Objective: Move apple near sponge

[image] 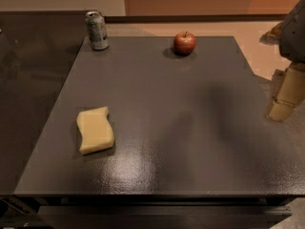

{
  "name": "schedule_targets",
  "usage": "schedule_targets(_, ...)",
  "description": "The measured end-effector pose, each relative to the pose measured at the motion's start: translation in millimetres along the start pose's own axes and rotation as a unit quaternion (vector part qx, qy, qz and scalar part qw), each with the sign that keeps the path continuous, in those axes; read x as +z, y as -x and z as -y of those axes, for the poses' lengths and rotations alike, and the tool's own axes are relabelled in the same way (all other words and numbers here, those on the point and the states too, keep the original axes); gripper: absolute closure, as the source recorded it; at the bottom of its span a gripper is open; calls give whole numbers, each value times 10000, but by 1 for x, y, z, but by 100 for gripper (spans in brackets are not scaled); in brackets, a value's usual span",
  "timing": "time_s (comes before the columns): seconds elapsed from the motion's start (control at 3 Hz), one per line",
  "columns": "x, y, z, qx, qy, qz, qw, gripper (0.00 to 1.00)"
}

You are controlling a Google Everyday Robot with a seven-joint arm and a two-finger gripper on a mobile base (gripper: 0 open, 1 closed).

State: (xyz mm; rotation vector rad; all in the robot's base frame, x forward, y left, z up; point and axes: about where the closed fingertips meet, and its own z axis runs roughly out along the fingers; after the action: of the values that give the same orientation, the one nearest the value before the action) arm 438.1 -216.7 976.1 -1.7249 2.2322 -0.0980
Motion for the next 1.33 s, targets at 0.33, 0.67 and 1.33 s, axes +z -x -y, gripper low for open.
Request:
schedule_targets(0.33, 0, 0, 0, 0, -1, 0, 10000, 0)
schedule_targets(0.67, 5, 15, 9, -115, 70, 237, 9996, 0)
schedule_targets(1.33, 44, 62, 60, -143, 251, 906, 9955, 0)
